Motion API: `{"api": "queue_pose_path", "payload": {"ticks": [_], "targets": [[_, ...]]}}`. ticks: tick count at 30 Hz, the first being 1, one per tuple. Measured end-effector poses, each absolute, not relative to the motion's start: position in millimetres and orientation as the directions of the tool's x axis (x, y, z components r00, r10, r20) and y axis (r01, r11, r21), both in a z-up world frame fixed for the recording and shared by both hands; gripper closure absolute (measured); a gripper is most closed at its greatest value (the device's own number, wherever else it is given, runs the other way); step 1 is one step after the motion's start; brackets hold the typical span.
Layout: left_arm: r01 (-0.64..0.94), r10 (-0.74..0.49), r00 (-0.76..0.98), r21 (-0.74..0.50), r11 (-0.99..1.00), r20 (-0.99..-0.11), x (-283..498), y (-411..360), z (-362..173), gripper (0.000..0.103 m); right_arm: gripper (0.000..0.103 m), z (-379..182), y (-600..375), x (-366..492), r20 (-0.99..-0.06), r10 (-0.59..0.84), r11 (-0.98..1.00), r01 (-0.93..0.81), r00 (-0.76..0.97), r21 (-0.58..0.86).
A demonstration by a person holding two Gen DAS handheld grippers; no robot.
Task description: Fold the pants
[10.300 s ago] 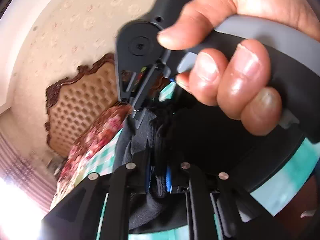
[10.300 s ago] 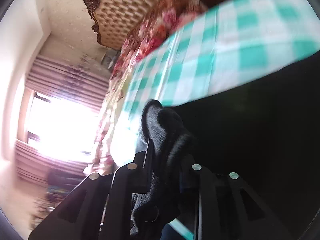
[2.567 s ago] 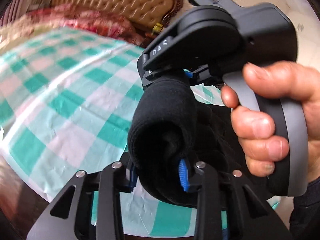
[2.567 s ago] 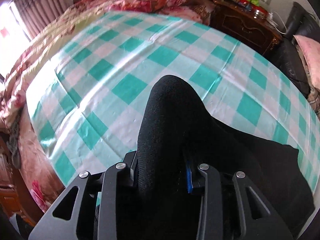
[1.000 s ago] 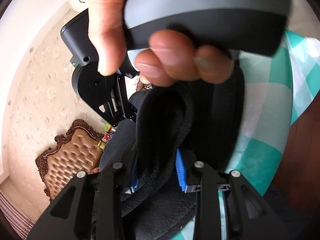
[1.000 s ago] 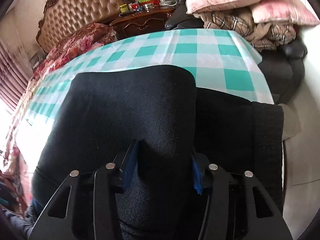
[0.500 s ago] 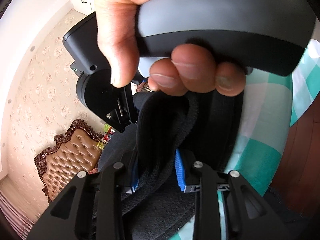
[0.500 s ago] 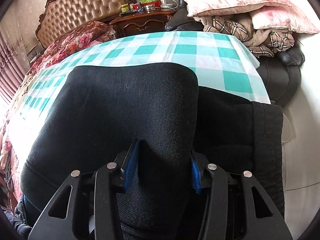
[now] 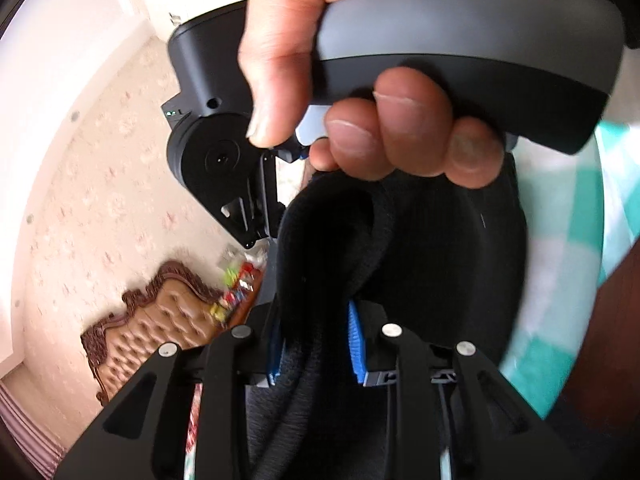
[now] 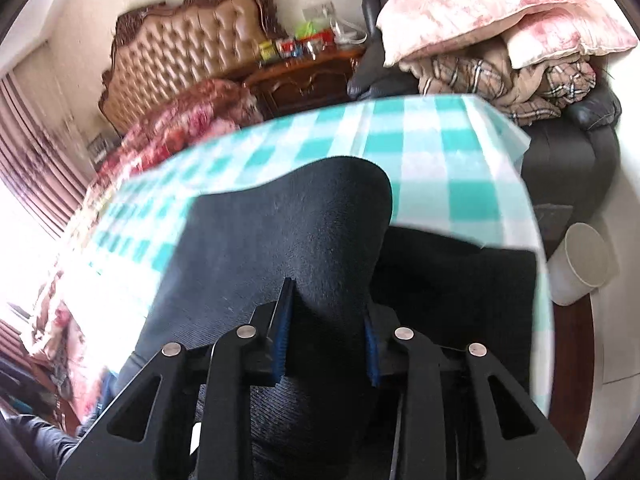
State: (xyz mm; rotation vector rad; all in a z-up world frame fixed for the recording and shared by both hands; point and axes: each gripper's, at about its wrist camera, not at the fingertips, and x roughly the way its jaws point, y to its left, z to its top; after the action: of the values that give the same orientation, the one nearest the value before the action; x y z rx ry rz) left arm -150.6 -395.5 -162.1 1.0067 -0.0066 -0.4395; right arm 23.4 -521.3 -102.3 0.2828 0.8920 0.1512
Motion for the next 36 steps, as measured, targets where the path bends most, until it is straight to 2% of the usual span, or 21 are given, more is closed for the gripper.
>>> {"api": "queue_pose_path", "payload": {"ticks": [8,10,15,17,20,23,27,28,29,31,33,34,36], "targets": [[0.374,-0.455,0.874,0.832,0.410,-0.169,-168,-437,-154,0.076,0.072,-88,-568,5,-0.759,0.177,0.965,0.044,0.626,0.260],[0.377,-0.466,0.867,0.841,0.387,-0.174,-169,-444,-162,0.076,0.072,-99,-582,4,-0.765,0.179,0.958,0.069,0.618,0.280],[0.430,-0.488,0.834,0.858,0.281,-0.258,-170,-456,-201,0.076,0.072,-144,-594,9,-0.815,0.156,0.958,0.114,0.559,0.262],[0.409,-0.491,0.839,0.869,0.280,-0.236,-171,-456,-209,0.076,0.072,-152,-595,8,-0.809,0.162,0.957,0.111,0.565,0.268],[0.409,-0.493,0.837,0.868,0.280,-0.236,-169,-454,-200,0.076,0.072,-141,-594,6,-0.805,0.160,0.958,0.107,0.571,0.266],[0.385,-0.486,0.853,0.859,0.339,-0.190,-165,-452,-180,0.076,0.072,-115,-589,0,-0.772,0.150,0.965,0.077,0.618,0.249],[0.421,-0.499,0.836,0.850,0.316,-0.229,-160,-456,-188,0.075,0.072,-127,-592,3,-0.801,0.097,0.974,0.107,0.591,0.198],[0.436,-0.503,0.828,0.847,0.303,-0.247,-159,-456,-194,0.074,0.072,-136,-593,3,-0.813,0.087,0.976,0.117,0.575,0.186],[0.442,-0.504,0.824,0.850,0.288,-0.258,-160,-458,-203,0.069,0.071,-144,-593,4,-0.823,0.077,0.977,0.124,0.562,0.176],[0.433,-0.506,0.826,0.854,0.290,-0.247,-163,-457,-207,0.062,0.071,-155,-598,2,-0.813,0.093,0.972,0.125,0.574,0.200],[0.479,-0.530,0.806,0.817,0.321,-0.264,-164,-448,-193,0.055,0.071,-155,-603,1,-0.809,0.114,0.965,0.130,0.576,0.229],[0.476,-0.536,0.805,0.815,0.329,-0.254,-164,-443,-187,0.048,0.071,-156,-603,1,-0.810,0.113,0.966,0.129,0.575,0.226],[0.479,-0.548,0.802,0.804,0.353,-0.238,-167,-427,-174,0.046,0.071,-155,-601,1,-0.814,0.104,0.969,0.125,0.571,0.212]]}}
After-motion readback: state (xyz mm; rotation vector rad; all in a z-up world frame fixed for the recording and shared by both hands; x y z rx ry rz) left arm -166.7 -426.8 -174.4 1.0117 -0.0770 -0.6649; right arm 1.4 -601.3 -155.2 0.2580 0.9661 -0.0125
